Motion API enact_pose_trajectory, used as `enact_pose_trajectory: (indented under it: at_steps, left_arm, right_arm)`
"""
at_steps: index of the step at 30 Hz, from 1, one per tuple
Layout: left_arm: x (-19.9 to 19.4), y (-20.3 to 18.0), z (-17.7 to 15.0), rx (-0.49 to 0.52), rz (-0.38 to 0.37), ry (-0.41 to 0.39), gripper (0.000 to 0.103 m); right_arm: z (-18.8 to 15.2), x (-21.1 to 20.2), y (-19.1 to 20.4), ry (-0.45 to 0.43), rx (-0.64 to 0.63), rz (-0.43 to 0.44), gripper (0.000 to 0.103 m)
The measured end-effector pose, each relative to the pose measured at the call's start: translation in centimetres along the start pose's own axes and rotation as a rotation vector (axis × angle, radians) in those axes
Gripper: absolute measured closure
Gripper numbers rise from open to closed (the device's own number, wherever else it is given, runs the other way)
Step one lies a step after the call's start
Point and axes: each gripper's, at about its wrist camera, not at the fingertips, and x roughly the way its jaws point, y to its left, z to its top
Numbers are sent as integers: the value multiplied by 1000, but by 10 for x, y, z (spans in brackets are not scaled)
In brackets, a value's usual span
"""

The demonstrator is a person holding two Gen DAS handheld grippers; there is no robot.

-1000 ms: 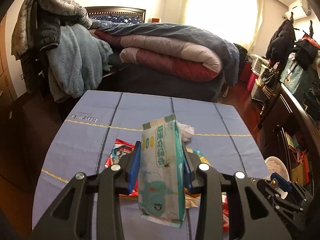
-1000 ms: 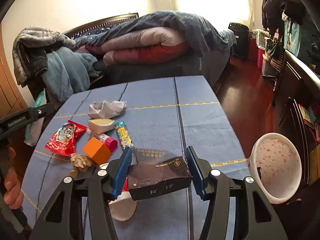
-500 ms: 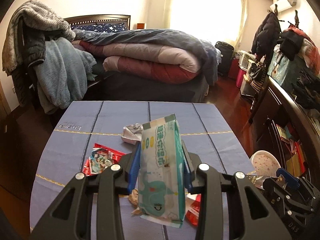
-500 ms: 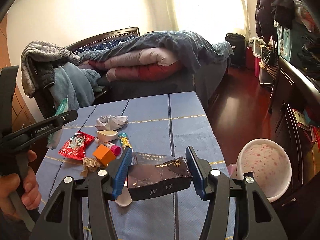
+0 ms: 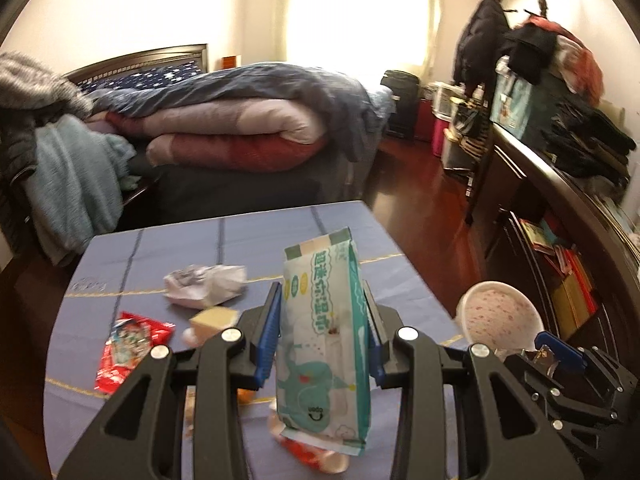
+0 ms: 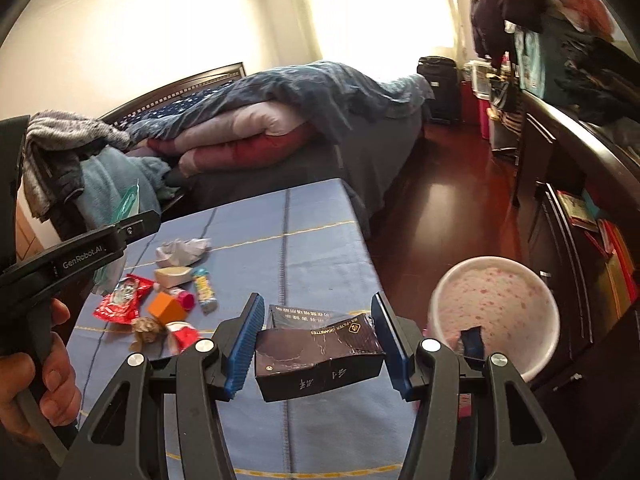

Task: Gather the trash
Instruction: 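Carry the wipes pack and black box over the pink bin and release both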

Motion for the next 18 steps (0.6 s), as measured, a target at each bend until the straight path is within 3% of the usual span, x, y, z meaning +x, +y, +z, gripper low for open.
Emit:
enact_pose_trajectory:
  at_steps: [18]
  left_arm:
    - [51, -159, 2, 228, -238, 39, 66]
  right_arm:
    - [-1, -14, -129, -30, 171, -274, 47]
